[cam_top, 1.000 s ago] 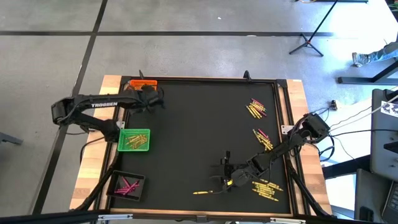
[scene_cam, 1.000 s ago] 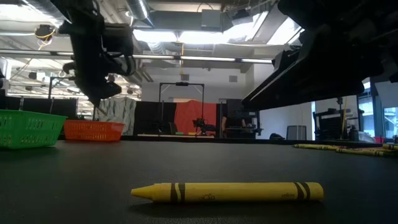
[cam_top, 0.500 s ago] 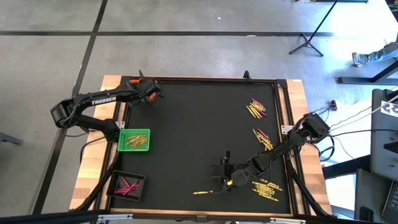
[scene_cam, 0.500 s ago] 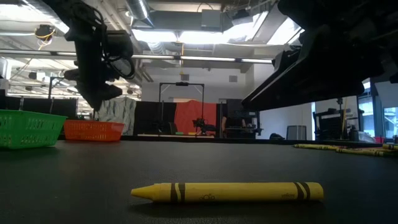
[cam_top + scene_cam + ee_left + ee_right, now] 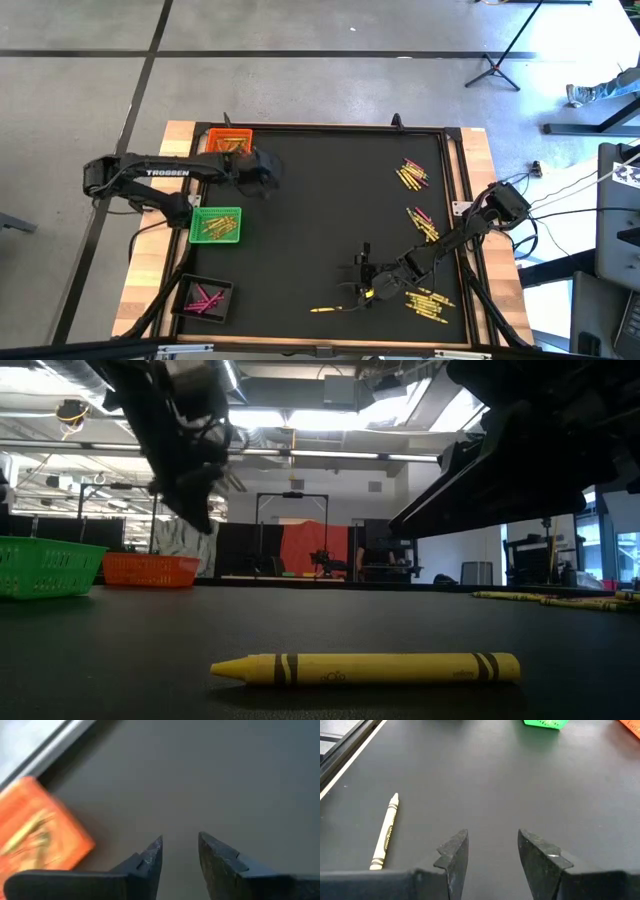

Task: Sort crayons
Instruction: Put the yellow crayon into the green bin

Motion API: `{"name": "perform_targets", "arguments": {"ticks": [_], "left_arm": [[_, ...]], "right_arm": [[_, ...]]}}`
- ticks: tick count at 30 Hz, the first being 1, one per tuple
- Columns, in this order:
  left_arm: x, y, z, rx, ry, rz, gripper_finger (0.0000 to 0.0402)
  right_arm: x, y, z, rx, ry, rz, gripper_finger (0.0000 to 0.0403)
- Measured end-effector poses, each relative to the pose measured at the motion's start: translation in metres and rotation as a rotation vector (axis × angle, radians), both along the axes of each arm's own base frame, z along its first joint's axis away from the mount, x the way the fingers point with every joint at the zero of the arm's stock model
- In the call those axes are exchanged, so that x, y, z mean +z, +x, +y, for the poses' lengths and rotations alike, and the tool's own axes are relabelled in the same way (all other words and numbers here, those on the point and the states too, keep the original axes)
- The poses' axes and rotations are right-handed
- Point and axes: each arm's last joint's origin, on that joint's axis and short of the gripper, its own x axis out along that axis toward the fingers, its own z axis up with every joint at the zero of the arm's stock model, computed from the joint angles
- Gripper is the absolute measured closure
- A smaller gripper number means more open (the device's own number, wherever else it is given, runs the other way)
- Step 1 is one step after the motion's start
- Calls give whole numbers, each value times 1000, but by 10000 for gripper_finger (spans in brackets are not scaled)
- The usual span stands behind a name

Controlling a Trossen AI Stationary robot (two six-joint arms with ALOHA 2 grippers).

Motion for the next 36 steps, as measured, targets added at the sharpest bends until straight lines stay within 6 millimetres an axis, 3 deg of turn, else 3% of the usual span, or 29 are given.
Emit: {"name": "perform_targets", "arguments": {"ticks": [6, 12, 19, 27, 36], "left_arm": [[10, 26, -50, -286, -46, -193, 294], [12, 45, -106, -464, -77, -367, 294], [-13, 61, -165, -653, -116, -412, 294], [-42, 78, -215, -765, -158, -497, 294], [-52, 120, -267, -805, -147, -503, 294]], "right_arm": [[0, 0, 0, 0, 0, 0, 233], [0, 0, 0, 0, 2, -1, 233], [1, 0, 0, 0, 5, -5, 233], [0, 0, 0, -1, 3, -3, 233], [1, 0, 0, -7, 17, -7, 233]]}}
